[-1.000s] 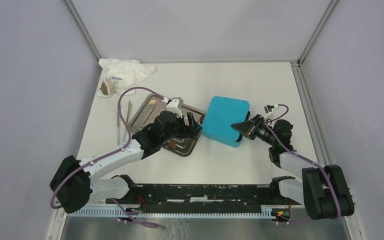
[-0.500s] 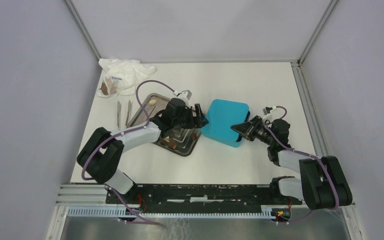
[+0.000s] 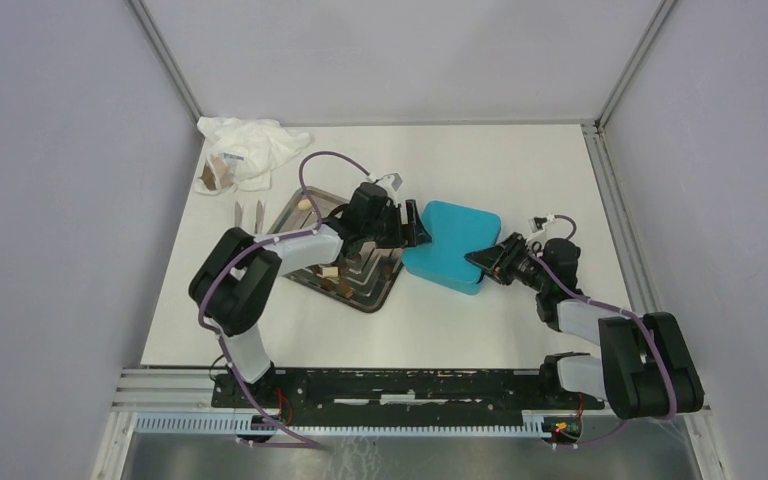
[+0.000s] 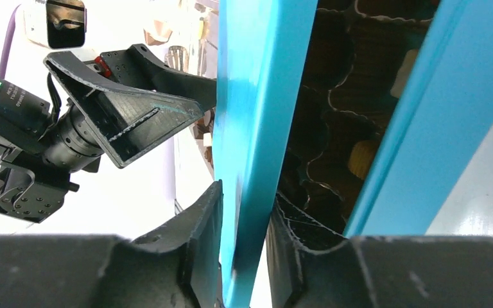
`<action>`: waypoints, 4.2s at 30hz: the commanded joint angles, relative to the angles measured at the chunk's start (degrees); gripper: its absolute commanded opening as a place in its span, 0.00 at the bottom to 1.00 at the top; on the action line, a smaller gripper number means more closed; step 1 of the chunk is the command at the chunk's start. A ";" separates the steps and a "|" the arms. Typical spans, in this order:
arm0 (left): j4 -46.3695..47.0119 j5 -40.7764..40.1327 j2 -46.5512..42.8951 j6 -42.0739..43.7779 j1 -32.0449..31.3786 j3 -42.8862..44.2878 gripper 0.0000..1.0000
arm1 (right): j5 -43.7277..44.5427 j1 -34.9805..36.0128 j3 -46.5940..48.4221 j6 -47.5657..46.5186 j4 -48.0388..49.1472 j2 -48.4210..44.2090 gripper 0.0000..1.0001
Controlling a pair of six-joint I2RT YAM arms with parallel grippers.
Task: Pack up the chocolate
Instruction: Close the box lid on the packing box.
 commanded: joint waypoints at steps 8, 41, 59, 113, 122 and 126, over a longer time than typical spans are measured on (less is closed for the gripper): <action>-4.98 2.02 4.48 3.05 0.19 8.44 0.82 | 0.63 -2.55 5.60 -8.30 -8.35 -2.51 0.53; -16.28 2.51 12.89 8.01 0.20 21.57 0.81 | -11.85 12.67 33.56 -98.92 -58.38 -3.21 0.24; -16.49 4.18 13.00 7.57 0.44 22.37 0.82 | 31.96 43.24 39.38 -103.18 -58.33 12.63 0.21; -15.96 -11.30 3.41 10.37 1.50 12.65 0.60 | 8.90 12.40 30.15 -97.17 -57.35 -2.67 0.22; -20.96 -8.44 13.19 12.65 1.19 23.60 0.60 | 12.77 4.26 29.79 -94.52 -55.66 -6.02 0.25; -21.35 -7.06 14.83 12.57 0.74 24.79 0.60 | 24.08 0.97 28.49 -90.85 -51.83 -4.09 0.25</action>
